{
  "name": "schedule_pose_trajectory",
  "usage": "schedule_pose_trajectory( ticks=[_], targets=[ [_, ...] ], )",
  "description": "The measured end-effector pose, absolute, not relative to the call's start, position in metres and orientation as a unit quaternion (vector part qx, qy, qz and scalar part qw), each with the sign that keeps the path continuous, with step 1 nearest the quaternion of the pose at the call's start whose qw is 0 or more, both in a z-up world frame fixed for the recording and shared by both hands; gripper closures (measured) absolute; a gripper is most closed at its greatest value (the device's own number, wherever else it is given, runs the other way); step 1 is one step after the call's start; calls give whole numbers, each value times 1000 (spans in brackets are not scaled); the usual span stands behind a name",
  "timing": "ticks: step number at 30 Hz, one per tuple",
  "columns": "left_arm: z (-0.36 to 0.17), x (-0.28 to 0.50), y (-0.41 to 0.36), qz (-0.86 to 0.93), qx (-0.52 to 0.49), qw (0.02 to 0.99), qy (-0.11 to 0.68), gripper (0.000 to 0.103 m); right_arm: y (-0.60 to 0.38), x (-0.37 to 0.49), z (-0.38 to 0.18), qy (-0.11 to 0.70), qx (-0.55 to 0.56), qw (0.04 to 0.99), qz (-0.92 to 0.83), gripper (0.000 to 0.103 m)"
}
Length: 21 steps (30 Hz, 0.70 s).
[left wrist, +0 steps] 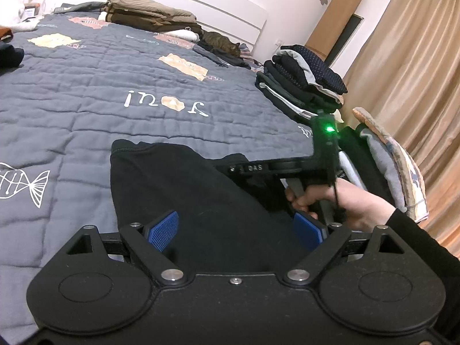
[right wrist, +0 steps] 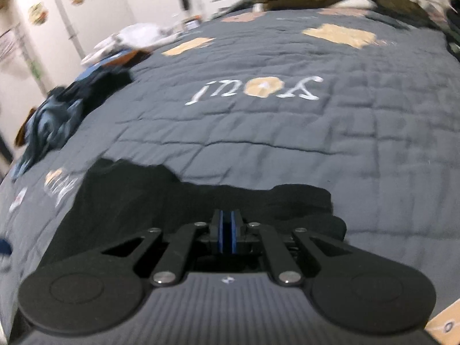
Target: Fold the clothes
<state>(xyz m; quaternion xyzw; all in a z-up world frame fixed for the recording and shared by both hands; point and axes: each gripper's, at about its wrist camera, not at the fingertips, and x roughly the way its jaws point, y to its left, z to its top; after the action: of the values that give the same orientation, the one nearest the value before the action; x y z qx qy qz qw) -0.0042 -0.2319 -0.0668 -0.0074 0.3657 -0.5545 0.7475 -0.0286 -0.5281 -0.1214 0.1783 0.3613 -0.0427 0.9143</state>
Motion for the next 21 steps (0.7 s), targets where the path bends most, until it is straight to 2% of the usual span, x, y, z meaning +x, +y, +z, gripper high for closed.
schedule_pose_trajectory(
  ticks=[6, 14, 18, 21],
  targets=[
    [-66, -2, -230, -551, -12, 750, 366, 16, -536, -28, -121, 352, 202, 912, -65, 97],
    [-64, 2, -225, -543, -19, 757, 363, 16, -538, -41, -92, 355, 213, 907, -76, 94],
    [-61, 5, -223, -541, -23, 760, 360, 16, -532, -55, -73, 343, 221, 909, -85, 81],
    [-59, 7, -220, -537, -30, 762, 360, 16, -523, -70, -55, 325, 226, 913, -94, 64]
  ],
)
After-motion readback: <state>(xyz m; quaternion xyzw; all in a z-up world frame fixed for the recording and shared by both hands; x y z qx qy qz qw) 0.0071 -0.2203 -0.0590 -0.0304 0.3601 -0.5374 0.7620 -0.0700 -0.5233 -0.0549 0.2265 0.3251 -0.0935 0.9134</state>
